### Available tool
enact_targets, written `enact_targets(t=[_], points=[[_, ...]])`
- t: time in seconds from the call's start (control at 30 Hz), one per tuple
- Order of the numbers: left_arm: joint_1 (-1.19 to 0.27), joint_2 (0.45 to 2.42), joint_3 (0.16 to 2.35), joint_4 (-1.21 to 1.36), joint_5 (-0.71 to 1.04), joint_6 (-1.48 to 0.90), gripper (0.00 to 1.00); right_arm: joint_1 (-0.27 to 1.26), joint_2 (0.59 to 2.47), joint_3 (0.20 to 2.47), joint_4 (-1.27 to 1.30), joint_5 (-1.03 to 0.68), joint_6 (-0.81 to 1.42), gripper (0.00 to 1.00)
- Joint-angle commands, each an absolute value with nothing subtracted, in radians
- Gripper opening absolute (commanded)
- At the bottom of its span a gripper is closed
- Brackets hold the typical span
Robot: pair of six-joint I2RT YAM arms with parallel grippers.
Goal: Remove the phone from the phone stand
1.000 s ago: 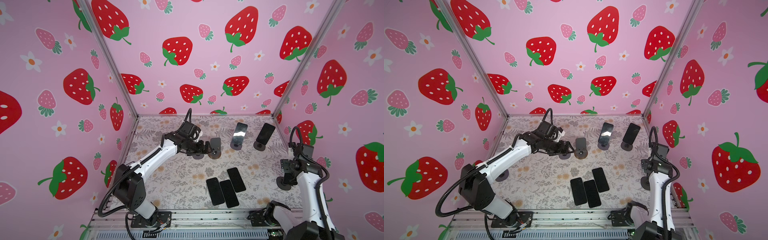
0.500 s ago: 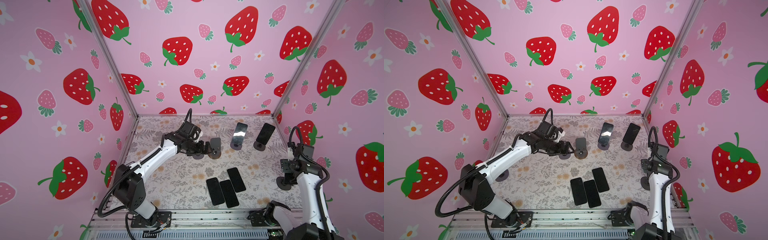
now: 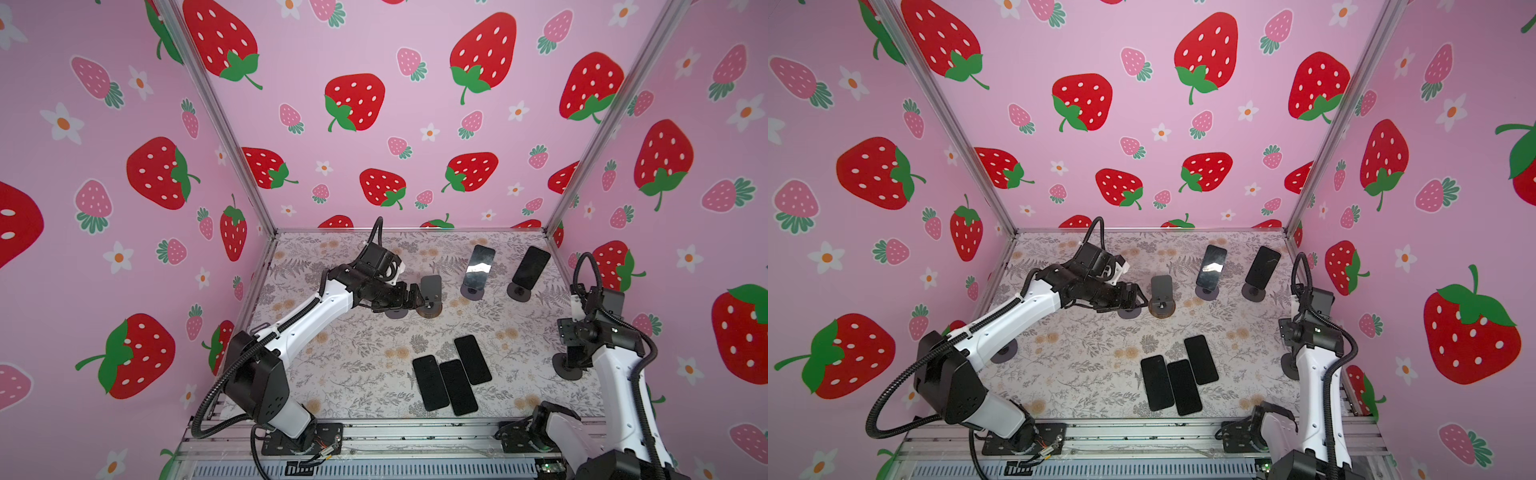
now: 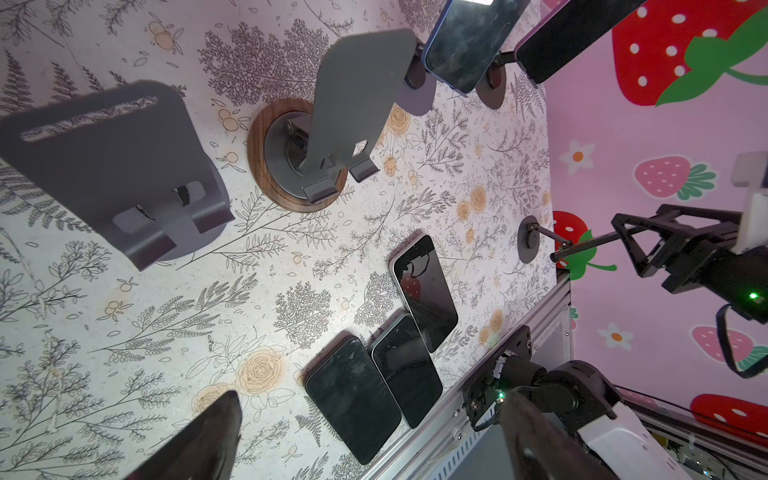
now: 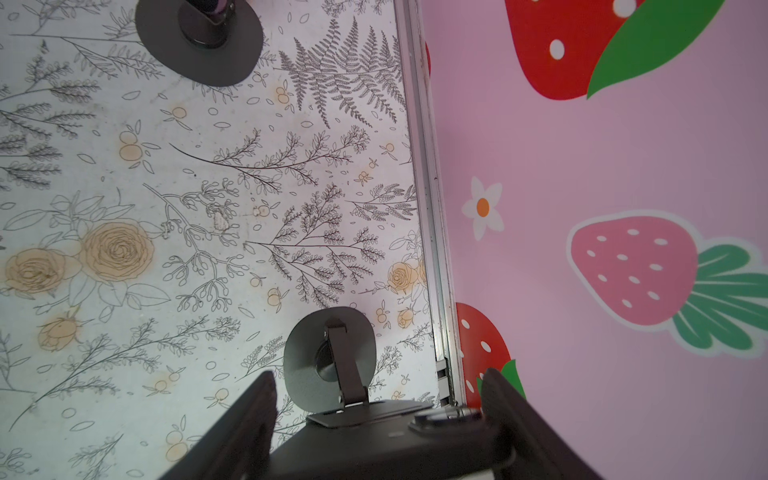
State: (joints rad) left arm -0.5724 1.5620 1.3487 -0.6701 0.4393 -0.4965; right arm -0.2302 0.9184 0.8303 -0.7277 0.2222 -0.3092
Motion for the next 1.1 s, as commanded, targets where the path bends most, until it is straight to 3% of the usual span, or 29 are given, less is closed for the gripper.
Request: enact_targets(t=[0.0, 0.67, 1.07], points=[[-0.577, 1.537, 1.327, -0.670, 0.430, -0.491, 0.99, -0.213, 0.885, 0.842, -0.746, 0.207, -0.327, 0.66], [-0.577, 1.546, 1.290, -0.562, 0.420, -0.555, 0.98, -0.071, 0.940, 0.954, -0.800, 0.049, -0.341, 0.63], [-0.577, 1.523, 1.325, -0.571, 0.374, -0.557, 0.98, 0.064, 0.941, 0.937, -0.793, 0.047, -0.360, 0.64]])
